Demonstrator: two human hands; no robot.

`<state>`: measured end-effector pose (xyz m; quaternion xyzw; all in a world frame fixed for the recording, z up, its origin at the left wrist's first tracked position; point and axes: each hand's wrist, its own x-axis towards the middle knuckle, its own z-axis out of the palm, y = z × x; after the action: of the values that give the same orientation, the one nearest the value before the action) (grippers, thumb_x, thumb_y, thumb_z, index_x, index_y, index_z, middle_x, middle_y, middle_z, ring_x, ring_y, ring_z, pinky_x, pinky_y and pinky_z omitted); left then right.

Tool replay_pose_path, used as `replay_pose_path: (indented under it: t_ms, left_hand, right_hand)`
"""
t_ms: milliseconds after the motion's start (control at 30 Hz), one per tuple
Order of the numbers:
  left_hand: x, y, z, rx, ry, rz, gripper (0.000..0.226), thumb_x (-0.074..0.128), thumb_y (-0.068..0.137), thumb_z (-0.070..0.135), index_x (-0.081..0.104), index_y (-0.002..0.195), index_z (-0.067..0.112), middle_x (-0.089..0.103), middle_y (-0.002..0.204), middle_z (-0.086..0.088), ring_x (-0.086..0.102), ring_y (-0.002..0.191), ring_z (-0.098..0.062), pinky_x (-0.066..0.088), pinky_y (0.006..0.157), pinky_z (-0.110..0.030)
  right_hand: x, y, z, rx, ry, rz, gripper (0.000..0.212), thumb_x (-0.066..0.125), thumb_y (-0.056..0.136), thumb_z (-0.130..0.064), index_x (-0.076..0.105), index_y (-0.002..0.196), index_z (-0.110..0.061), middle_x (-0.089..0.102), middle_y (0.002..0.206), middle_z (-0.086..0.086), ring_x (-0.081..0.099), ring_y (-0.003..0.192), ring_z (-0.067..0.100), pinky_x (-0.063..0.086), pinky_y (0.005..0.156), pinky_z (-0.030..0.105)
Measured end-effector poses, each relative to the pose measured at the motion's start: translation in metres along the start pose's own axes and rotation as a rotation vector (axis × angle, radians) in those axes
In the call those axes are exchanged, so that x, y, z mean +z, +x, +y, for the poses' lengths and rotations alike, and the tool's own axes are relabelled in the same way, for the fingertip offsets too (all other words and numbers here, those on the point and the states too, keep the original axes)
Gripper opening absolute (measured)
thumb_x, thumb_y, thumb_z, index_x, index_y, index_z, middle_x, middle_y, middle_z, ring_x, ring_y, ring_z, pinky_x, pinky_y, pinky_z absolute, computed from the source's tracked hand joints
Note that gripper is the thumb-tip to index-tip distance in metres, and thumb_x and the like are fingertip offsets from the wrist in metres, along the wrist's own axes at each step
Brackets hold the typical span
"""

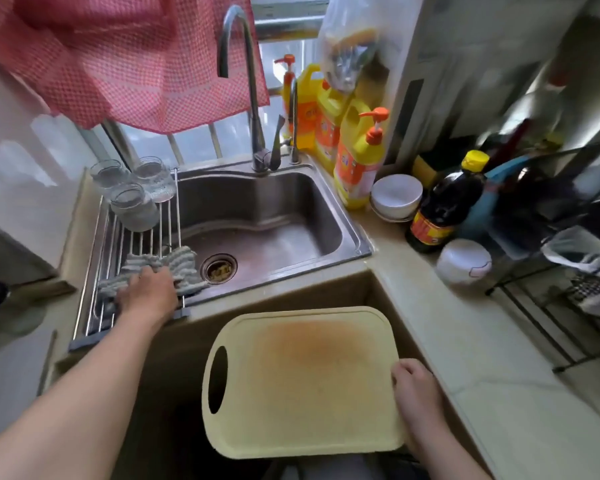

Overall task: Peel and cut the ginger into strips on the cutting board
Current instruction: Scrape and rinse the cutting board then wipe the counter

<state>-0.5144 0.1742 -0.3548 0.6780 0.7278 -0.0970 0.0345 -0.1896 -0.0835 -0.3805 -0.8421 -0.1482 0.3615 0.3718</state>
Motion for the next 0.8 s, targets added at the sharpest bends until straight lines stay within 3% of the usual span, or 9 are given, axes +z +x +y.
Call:
replay_pose_path:
  t_ms: [100, 167, 267, 367, 433, 533, 600, 700, 800]
  left_hand:
    - [-0.018, -0.008, 0.016, -0.035, -0.272, 0.120, 0.034, 0.046, 0.094, 0.032, 0.058, 0.108, 0.004, 0.052, 0.108, -0.021, 0.053, 0.093, -0.036, 0.048, 0.081, -0.045]
    - [-0.043, -0.029, 0.042, 0.047, -0.444, 0.161, 0.046, 0.044, 0.090, 0.039, 0.063, 0.098, -0.002, 0.055, 0.097, -0.025, 0.054, 0.086, -0.038, 0.045, 0.073, -0.043]
    - [-0.082, -0.083, 0.097, 0.200, -0.693, 0.162, 0.044, 0.044, 0.079, 0.044, 0.058, 0.071, 0.003, 0.057, 0.072, -0.020, 0.053, 0.073, -0.037, 0.039, 0.063, -0.042]
    - [-0.104, -0.148, 0.157, 0.354, -0.875, 0.126, 0.045, 0.053, 0.078, 0.048, 0.057, 0.068, 0.004, 0.057, 0.067, -0.018, 0.052, 0.069, -0.037, 0.041, 0.062, -0.044]
    - [-0.110, -0.199, 0.201, 0.514, -0.938, 0.055, 0.043, 0.062, 0.081, 0.045, 0.057, 0.070, 0.004, 0.058, 0.070, -0.020, 0.053, 0.068, -0.035, 0.044, 0.062, -0.044]
    - [-0.107, -0.288, 0.268, 0.741, -0.926, -0.112, 0.032, 0.072, 0.088, 0.032, 0.056, 0.078, 0.006, 0.059, 0.069, -0.015, 0.056, 0.063, -0.031, 0.043, 0.051, -0.034]
    - [-0.101, -0.355, 0.308, 0.881, -0.893, -0.272, 0.024, 0.071, 0.091, 0.025, 0.056, 0.088, 0.006, 0.062, 0.071, -0.010, 0.059, 0.060, -0.025, 0.044, 0.044, -0.024]
    - [-0.088, -0.458, 0.357, 1.059, -0.837, -0.552, 0.015, 0.066, 0.093, 0.011, 0.051, 0.093, 0.010, 0.067, 0.062, -0.013, 0.063, 0.047, -0.028, 0.046, 0.038, -0.030]
    - [-0.064, -0.543, 0.396, 1.231, -0.728, -0.609, 0.017, 0.062, 0.089, 0.005, 0.050, 0.093, 0.016, 0.067, 0.065, -0.005, 0.059, 0.044, -0.015, 0.043, 0.038, -0.025]
  right_hand:
    - [-0.012, -0.011, -0.005, -0.015, 0.060, 0.009, 0.020, 0.052, 0.101, -0.008, 0.066, 0.086, -0.010, 0.065, 0.091, 0.009, 0.054, 0.077, 0.017, 0.040, 0.062, 0.029]
    - [-0.027, -0.021, -0.005, -0.025, 0.106, 0.027, 0.020, 0.052, 0.100, -0.006, 0.065, 0.085, -0.009, 0.063, 0.088, 0.008, 0.052, 0.075, 0.017, 0.040, 0.062, 0.029]
    - [-0.060, -0.038, 0.004, -0.025, 0.175, 0.059, 0.021, 0.051, 0.098, -0.005, 0.060, 0.079, -0.010, 0.056, 0.078, 0.003, 0.048, 0.073, 0.019, 0.036, 0.059, 0.031]
    - [-0.110, -0.058, 0.024, -0.021, 0.240, 0.117, 0.020, 0.051, 0.099, -0.008, 0.060, 0.082, -0.008, 0.052, 0.076, 0.002, 0.045, 0.072, 0.017, 0.034, 0.054, 0.025]
    - [-0.151, -0.072, 0.046, 0.003, 0.286, 0.177, 0.020, 0.050, 0.100, -0.010, 0.060, 0.083, -0.009, 0.053, 0.077, 0.000, 0.045, 0.071, 0.015, 0.034, 0.054, 0.025]
    - [-0.217, -0.095, 0.095, 0.065, 0.376, 0.299, 0.028, 0.049, 0.100, -0.009, 0.049, 0.073, -0.018, 0.046, 0.071, -0.004, 0.039, 0.067, 0.013, 0.031, 0.054, 0.028]
    - [-0.260, -0.113, 0.134, 0.130, 0.431, 0.398, 0.029, 0.050, 0.099, -0.009, 0.047, 0.073, -0.019, 0.043, 0.072, -0.001, 0.038, 0.067, 0.015, 0.030, 0.056, 0.031]
    - [-0.318, -0.144, 0.198, 0.247, 0.552, 0.562, 0.024, 0.052, 0.098, -0.008, 0.053, 0.075, -0.010, 0.046, 0.074, 0.005, 0.042, 0.070, 0.018, 0.030, 0.063, 0.033]
    - [-0.366, -0.175, 0.259, 0.346, 0.650, 0.715, 0.027, 0.050, 0.099, -0.008, 0.053, 0.072, -0.012, 0.047, 0.070, 0.004, 0.042, 0.067, 0.019, 0.029, 0.059, 0.033]
